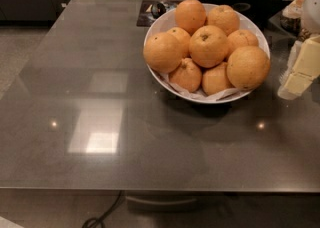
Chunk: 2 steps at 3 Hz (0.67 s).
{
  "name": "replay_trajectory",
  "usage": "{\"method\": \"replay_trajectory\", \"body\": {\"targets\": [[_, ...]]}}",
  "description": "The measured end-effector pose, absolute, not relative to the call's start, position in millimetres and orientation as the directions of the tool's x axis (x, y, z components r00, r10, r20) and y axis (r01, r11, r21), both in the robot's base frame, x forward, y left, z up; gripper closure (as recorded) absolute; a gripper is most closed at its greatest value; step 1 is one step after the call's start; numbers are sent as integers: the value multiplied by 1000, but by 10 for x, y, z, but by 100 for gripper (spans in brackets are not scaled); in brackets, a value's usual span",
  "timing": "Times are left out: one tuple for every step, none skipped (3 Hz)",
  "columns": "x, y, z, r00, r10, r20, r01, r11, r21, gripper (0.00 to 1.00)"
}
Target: Pick orange from white bowl
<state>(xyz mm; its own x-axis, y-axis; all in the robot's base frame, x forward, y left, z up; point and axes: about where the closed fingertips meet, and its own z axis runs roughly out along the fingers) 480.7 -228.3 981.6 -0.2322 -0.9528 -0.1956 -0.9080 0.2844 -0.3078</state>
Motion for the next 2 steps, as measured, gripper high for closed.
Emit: {"method": "replay_trajectory", "body": {"targets": [[4808,-2282,9817,-232,-953,-196,-908,284,-308,0],[4881,-2217,9856,-211,-950,-229,-902,280,-328,0]]}}
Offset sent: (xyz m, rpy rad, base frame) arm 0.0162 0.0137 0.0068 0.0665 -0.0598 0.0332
